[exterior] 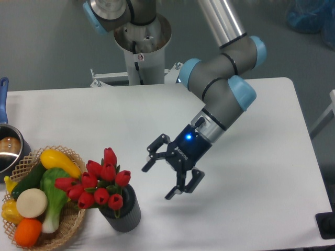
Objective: Insert the flowers into the vase
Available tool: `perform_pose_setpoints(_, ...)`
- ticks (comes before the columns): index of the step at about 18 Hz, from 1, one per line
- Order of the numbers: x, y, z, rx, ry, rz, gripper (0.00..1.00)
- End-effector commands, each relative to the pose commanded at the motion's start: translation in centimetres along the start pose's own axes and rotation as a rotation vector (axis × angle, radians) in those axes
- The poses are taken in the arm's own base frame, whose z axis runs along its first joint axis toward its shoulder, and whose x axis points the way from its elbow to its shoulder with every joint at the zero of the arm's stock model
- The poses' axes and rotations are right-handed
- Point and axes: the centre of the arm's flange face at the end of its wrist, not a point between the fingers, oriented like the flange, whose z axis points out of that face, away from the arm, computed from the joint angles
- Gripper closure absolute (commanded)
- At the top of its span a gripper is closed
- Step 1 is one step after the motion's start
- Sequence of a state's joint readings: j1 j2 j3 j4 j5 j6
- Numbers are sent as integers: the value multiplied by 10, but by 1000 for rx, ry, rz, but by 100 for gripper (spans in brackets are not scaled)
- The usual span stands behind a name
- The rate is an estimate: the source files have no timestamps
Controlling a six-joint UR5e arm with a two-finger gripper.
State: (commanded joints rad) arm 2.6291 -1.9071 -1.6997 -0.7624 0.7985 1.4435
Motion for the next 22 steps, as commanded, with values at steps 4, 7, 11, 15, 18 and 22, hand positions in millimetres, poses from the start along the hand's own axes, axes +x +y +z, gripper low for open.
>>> perform_pose_setpoints(4, 2, -6, -67, -239, -135, -21, 0)
perform_pose_setpoints(7, 8, -8, -97, -387, -210, -58, 0)
perform_pose_setpoints(11, 24, -18, -134, -554, -240, -67, 0)
perform_pose_setpoints(15, 33, -14, -161, -699, -228, -94, 0)
perform_pose_setpoints(18, 42, -12, -184, -717, -212, -114, 0)
perform_pose_setpoints(22, 51, -6, -202, -738, -146, -45, 0)
